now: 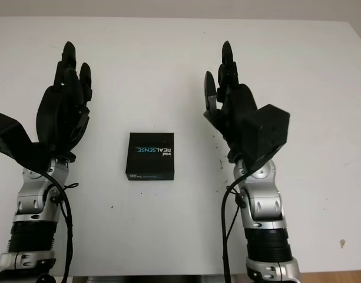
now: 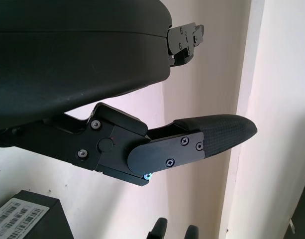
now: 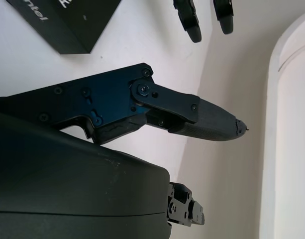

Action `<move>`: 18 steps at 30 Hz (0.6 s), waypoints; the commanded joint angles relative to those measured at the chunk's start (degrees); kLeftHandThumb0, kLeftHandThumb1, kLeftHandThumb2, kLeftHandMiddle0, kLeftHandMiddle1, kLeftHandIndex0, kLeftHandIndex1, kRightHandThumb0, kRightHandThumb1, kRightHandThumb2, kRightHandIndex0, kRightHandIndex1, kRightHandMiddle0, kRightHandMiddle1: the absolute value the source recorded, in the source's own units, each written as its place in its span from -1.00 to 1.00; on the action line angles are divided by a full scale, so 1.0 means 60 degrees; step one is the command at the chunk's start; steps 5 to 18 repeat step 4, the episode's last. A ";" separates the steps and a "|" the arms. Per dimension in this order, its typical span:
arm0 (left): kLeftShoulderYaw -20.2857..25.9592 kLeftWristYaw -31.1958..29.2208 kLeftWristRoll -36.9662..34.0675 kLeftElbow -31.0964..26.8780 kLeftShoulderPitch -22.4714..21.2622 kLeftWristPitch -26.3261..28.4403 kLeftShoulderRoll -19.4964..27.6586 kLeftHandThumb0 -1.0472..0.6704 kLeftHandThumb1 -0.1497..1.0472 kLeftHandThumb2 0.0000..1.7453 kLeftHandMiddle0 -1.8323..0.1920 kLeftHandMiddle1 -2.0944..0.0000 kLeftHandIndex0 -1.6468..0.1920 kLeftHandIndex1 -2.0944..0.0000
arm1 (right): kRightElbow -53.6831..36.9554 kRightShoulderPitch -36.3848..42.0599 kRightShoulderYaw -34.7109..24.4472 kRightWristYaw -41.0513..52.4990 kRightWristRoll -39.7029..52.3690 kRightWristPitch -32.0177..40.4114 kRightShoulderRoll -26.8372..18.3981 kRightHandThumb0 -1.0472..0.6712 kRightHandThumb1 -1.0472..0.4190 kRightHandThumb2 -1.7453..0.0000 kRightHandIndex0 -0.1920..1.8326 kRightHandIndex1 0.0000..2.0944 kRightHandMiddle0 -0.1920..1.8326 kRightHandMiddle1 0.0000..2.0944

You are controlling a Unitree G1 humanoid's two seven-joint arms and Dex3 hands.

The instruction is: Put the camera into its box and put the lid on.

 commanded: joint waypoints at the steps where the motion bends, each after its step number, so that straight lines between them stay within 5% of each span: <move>1: -0.0035 -0.0075 0.0025 0.0046 -0.0097 -0.0098 0.0029 -0.72 1.00 -0.26 1.00 1.00 1.00 1.00 | 0.0143 0.0151 0.0086 -0.0015 -0.0128 -0.0207 0.0021 -0.77 -1.00 0.15 -1.00 -1.00 -1.00 -1.00; 18: -0.0059 -0.0090 0.0052 -0.0022 0.0002 -0.0111 0.0027 -0.71 1.00 -0.26 1.00 1.00 1.00 1.00 | 0.0219 0.0195 0.0135 -0.0019 -0.0244 -0.0146 -0.0029 -0.78 -1.00 0.16 -1.00 -1.00 -1.00 -1.00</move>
